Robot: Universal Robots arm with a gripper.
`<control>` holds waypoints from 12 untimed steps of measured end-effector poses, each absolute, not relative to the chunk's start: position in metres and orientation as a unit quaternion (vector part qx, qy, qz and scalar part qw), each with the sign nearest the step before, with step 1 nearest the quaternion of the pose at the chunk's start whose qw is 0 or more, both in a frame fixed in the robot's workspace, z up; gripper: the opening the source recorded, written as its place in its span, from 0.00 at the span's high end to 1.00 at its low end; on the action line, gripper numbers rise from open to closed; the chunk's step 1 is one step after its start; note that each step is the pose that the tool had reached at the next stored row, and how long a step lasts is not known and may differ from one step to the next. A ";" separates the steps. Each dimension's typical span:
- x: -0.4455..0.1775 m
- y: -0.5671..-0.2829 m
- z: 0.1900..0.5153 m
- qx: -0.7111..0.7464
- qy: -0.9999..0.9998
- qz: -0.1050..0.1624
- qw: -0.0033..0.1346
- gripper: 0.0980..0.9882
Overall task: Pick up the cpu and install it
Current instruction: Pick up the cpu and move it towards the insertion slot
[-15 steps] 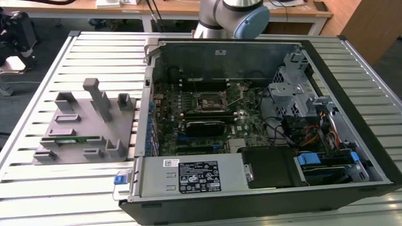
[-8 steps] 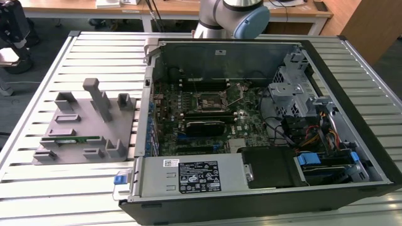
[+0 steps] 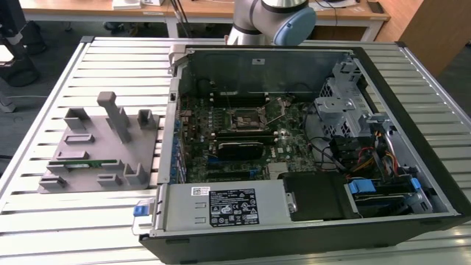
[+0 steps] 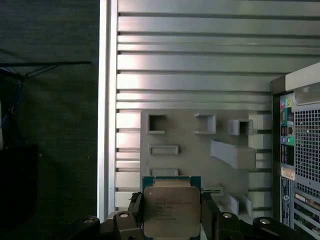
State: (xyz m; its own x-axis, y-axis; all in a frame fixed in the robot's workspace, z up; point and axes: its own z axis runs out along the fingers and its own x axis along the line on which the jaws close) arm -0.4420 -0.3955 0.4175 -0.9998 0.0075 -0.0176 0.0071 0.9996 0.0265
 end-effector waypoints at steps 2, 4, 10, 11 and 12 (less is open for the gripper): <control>-0.442 -0.395 0.423 0.004 1.000 0.013 0.009 0.50; -0.442 -0.395 0.428 0.004 1.000 0.013 0.009 0.50; -0.442 -0.395 0.444 0.004 1.000 0.013 0.009 0.50; -0.442 -0.395 0.448 0.004 1.000 0.013 0.009 0.50; -0.442 -0.395 0.450 0.004 1.000 0.013 0.009 0.50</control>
State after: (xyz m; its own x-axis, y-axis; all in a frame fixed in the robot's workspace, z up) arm -0.4420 -0.3951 0.4501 -0.9998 0.0075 -0.0178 0.0070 0.9996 0.0266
